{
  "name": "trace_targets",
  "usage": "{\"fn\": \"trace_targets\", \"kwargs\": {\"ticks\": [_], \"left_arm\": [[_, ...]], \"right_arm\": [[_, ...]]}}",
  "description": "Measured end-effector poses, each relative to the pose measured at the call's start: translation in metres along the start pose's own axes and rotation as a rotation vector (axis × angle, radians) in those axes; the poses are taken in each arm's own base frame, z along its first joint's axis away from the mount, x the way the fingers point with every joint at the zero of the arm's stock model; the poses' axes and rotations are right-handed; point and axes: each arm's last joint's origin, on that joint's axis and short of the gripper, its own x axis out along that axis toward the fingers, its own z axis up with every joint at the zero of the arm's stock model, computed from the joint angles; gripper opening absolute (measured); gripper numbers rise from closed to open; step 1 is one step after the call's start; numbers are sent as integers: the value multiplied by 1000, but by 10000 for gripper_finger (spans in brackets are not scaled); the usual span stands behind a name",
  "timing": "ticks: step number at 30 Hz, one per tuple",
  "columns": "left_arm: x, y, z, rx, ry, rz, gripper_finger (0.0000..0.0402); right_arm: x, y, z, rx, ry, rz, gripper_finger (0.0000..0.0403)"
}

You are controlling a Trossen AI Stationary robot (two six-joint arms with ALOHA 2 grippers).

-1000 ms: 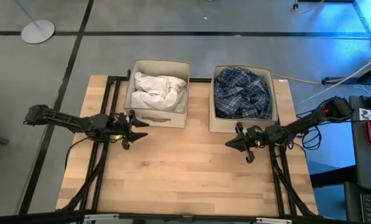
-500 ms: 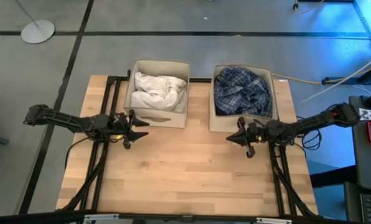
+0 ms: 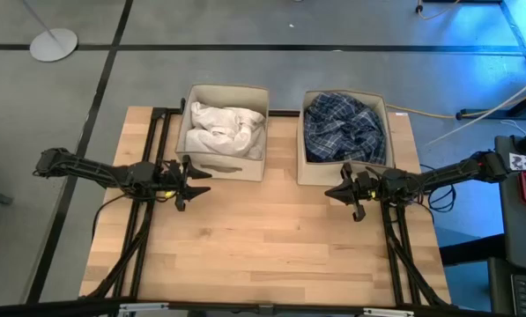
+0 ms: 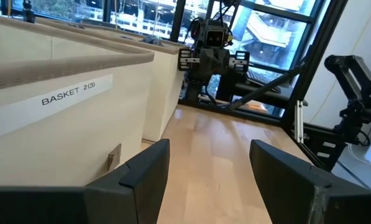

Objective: Sort clothes
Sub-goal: Return to Home Position

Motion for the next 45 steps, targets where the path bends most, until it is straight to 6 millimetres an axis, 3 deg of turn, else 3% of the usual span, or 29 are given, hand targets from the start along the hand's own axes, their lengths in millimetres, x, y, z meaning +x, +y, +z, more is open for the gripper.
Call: {"fn": "trace_targets", "kwargs": {"ticks": [30, 45], "left_arm": [[0, 1, -2, -1, 14, 35, 214], [0, 10, -2, 20, 17, 143, 214]], "right_arm": [[-37, -2, 1, 3, 4, -49, 10], [-37, -4, 0, 19, 9, -86, 10]]}}
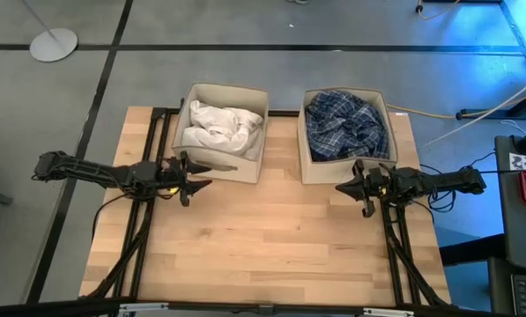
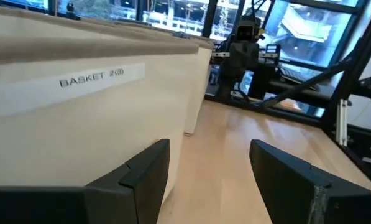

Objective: Sort clothes
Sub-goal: Return to Home Position

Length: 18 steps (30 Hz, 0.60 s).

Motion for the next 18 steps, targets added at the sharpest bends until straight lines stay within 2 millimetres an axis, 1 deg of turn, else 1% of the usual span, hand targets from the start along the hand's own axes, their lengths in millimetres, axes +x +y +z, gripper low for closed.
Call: {"fn": "trace_targets", "kwargs": {"ticks": [5, 18], "left_arm": [[0, 1, -4, 7, 41, 9, 214], [0, 1, -5, -2, 53, 13, 214]], "right_arm": [[0, 0, -1, 7, 7, 14, 10], [0, 1, 0, 9, 6, 21, 10]]}}
